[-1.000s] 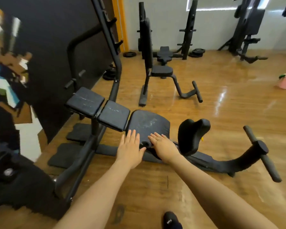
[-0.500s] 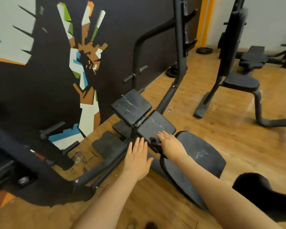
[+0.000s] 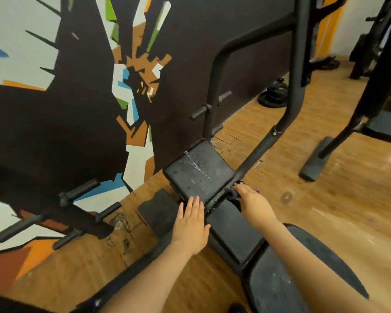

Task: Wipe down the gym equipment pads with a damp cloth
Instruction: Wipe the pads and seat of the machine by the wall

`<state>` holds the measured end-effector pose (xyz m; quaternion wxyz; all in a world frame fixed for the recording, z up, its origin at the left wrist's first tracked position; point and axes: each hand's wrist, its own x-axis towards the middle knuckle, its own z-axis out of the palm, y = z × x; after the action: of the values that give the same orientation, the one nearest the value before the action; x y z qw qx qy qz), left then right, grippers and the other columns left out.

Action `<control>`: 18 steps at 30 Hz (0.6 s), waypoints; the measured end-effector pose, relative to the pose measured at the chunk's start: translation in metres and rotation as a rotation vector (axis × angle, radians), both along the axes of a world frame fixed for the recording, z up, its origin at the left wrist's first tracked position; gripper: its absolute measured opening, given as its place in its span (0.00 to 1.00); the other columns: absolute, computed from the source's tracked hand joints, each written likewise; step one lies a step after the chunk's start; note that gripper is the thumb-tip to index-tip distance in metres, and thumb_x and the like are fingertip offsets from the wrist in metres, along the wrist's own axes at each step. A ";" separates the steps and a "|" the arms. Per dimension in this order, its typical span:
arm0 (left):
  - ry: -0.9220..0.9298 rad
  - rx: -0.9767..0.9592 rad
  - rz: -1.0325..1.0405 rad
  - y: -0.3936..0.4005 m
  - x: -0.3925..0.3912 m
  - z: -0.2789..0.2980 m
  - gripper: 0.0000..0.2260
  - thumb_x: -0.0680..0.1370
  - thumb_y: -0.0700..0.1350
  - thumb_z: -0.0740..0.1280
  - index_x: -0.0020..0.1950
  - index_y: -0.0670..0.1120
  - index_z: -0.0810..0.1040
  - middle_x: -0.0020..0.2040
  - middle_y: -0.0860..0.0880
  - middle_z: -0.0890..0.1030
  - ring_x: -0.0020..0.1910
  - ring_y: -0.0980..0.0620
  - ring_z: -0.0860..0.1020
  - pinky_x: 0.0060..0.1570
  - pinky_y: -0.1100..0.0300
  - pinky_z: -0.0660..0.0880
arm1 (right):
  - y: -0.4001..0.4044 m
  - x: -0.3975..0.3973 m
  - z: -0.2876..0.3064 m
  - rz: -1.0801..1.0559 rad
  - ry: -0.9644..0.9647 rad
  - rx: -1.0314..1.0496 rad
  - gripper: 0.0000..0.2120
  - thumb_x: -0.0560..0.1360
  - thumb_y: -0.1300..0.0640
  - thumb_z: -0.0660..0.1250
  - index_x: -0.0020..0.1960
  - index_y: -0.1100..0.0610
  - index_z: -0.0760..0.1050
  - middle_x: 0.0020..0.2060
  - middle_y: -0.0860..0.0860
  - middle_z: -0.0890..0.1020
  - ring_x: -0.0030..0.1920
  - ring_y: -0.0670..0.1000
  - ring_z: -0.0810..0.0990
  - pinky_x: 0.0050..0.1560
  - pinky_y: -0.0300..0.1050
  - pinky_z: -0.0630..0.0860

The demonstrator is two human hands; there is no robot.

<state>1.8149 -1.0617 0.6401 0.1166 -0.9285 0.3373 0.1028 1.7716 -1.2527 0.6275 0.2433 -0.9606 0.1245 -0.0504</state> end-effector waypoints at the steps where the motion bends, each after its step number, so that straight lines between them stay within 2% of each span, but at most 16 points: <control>1: -0.004 -0.004 0.033 -0.003 0.017 -0.001 0.30 0.83 0.55 0.48 0.78 0.40 0.41 0.78 0.43 0.40 0.77 0.45 0.38 0.73 0.47 0.40 | -0.002 0.023 -0.001 0.043 -0.001 -0.002 0.14 0.75 0.63 0.64 0.60 0.55 0.72 0.59 0.52 0.76 0.59 0.55 0.75 0.51 0.49 0.74; 3: -0.028 -0.024 0.120 -0.009 0.056 -0.002 0.29 0.83 0.54 0.48 0.78 0.41 0.41 0.78 0.43 0.40 0.77 0.45 0.38 0.74 0.47 0.40 | -0.004 0.073 0.002 0.109 -0.005 -0.020 0.14 0.73 0.68 0.63 0.56 0.56 0.72 0.55 0.53 0.76 0.56 0.57 0.77 0.47 0.50 0.74; 5: -0.019 -0.020 0.187 -0.011 0.091 -0.003 0.29 0.83 0.54 0.49 0.78 0.41 0.41 0.78 0.43 0.40 0.77 0.45 0.39 0.74 0.47 0.40 | -0.004 0.125 0.003 0.189 -0.007 -0.030 0.23 0.72 0.72 0.60 0.65 0.57 0.69 0.65 0.55 0.71 0.65 0.57 0.70 0.58 0.49 0.71; 7: -0.010 0.009 0.253 -0.010 0.123 -0.009 0.29 0.83 0.54 0.49 0.78 0.40 0.41 0.78 0.43 0.40 0.77 0.45 0.39 0.74 0.47 0.40 | -0.004 0.174 0.005 0.246 -0.034 -0.047 0.30 0.73 0.73 0.58 0.72 0.57 0.61 0.73 0.53 0.62 0.73 0.53 0.59 0.68 0.46 0.63; 10: 0.017 0.034 0.288 -0.008 0.164 -0.012 0.30 0.83 0.54 0.49 0.78 0.40 0.40 0.78 0.43 0.40 0.77 0.45 0.38 0.74 0.47 0.40 | -0.002 0.231 -0.007 0.340 -0.099 -0.066 0.30 0.74 0.73 0.57 0.74 0.57 0.58 0.74 0.52 0.59 0.75 0.51 0.54 0.71 0.43 0.57; 13: 0.036 -0.011 0.361 -0.009 0.191 -0.017 0.30 0.83 0.54 0.49 0.78 0.41 0.40 0.78 0.43 0.39 0.77 0.46 0.38 0.75 0.48 0.39 | -0.008 0.274 -0.035 0.513 -0.036 -0.115 0.27 0.77 0.68 0.58 0.74 0.58 0.59 0.74 0.53 0.59 0.75 0.51 0.52 0.73 0.44 0.47; 14: 0.062 -0.022 0.380 -0.010 0.196 -0.018 0.31 0.83 0.55 0.50 0.78 0.41 0.40 0.78 0.43 0.38 0.77 0.46 0.37 0.75 0.48 0.39 | -0.012 0.281 -0.043 0.577 -0.008 -0.149 0.25 0.77 0.64 0.60 0.73 0.58 0.60 0.74 0.53 0.60 0.75 0.52 0.54 0.73 0.45 0.46; 16: 0.098 -0.032 0.411 -0.008 0.201 -0.026 0.33 0.82 0.57 0.52 0.78 0.41 0.39 0.78 0.43 0.38 0.77 0.46 0.37 0.74 0.48 0.38 | -0.018 0.289 -0.055 0.655 -0.035 -0.190 0.24 0.75 0.58 0.67 0.70 0.60 0.67 0.70 0.55 0.68 0.72 0.56 0.62 0.71 0.51 0.50; 18: 0.131 -0.046 0.441 -0.006 0.208 -0.032 0.37 0.81 0.59 0.54 0.77 0.41 0.38 0.78 0.43 0.37 0.76 0.46 0.37 0.73 0.48 0.38 | -0.022 0.297 -0.056 0.694 -0.084 -0.218 0.24 0.69 0.61 0.73 0.64 0.60 0.74 0.63 0.55 0.76 0.65 0.57 0.72 0.66 0.59 0.57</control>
<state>2.0232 -1.0681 0.6079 0.0479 -0.9735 0.1355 0.1780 2.0684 -1.2750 0.5713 0.1468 -0.9631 -0.2249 -0.0171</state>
